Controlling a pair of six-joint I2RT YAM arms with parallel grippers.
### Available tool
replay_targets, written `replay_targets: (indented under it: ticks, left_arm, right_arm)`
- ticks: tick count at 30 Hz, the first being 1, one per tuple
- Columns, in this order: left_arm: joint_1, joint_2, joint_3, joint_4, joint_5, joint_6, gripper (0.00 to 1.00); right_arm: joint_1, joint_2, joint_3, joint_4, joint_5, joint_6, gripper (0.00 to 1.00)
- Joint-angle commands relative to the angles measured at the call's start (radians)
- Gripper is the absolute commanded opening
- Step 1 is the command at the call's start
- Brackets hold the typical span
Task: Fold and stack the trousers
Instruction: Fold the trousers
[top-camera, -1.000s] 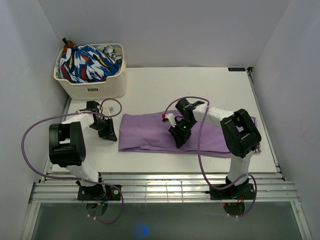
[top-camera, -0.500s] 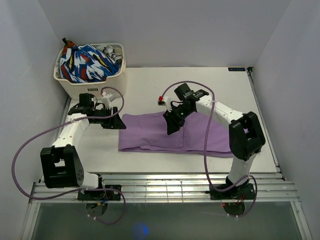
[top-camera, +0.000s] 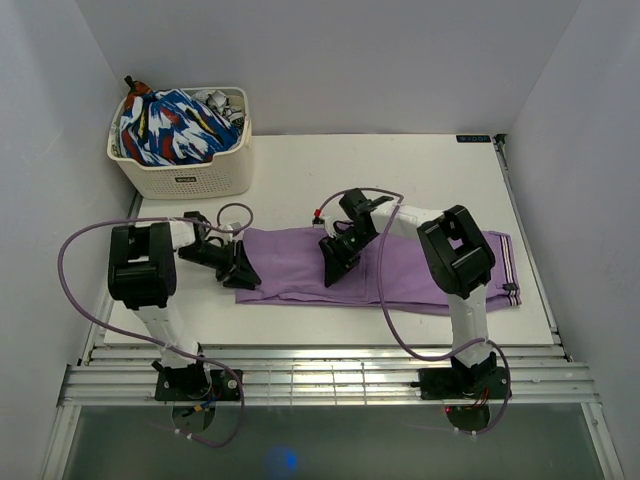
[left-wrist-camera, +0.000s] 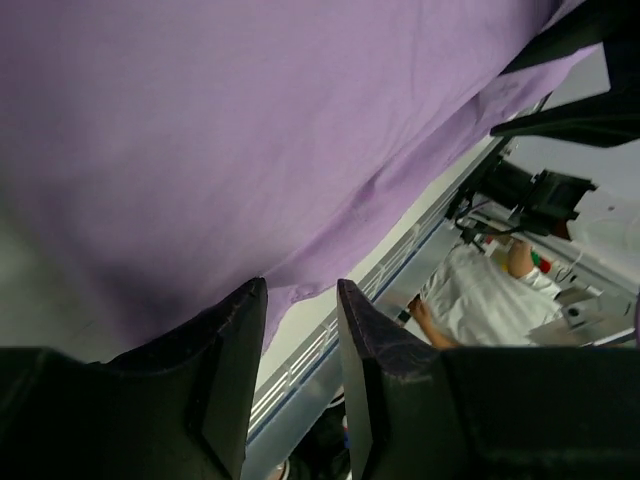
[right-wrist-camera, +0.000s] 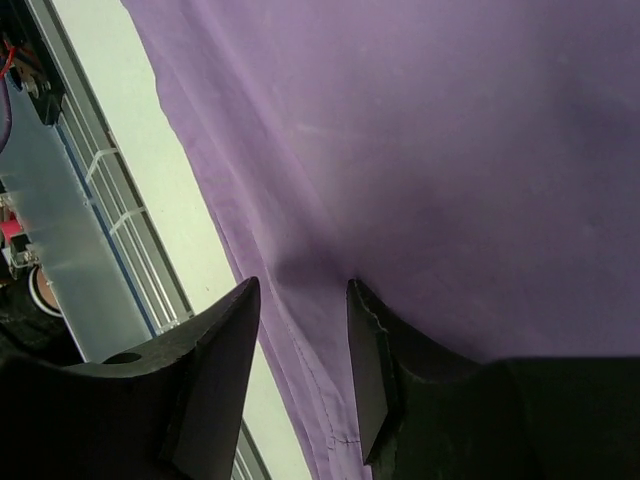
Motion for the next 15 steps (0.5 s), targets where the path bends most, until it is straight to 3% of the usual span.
replay_targets:
  ticks: [1,4,7,10,15]
  left_arm:
    - [0.105,-0.019,0.075,0.027,-0.179,0.025,0.47]
    - [0.187,-0.070,0.148,-0.042,-0.118,0.120,0.51]
    - [0.227,-0.192,0.158,-0.064,-0.144,0.180,0.58]
    - [0.231,-0.266,0.110,-0.056,-0.227,0.211,0.64]
    - [0.231,-0.245,-0.001,0.025,-0.277,0.167,0.65]
  right_arm:
    - [0.020,0.030,-0.017,0.029,0.084,0.000,0.48]
    - [0.043,0.068,0.037,0.033,0.079,0.008,0.49]
    - [0.084,0.109,0.123,0.026,0.064,0.013,0.50]
    - [0.113,0.125,0.206,0.005,0.043,0.010,0.54]
    - [0.103,0.010,0.235,-0.035,0.084,-0.023,0.61]
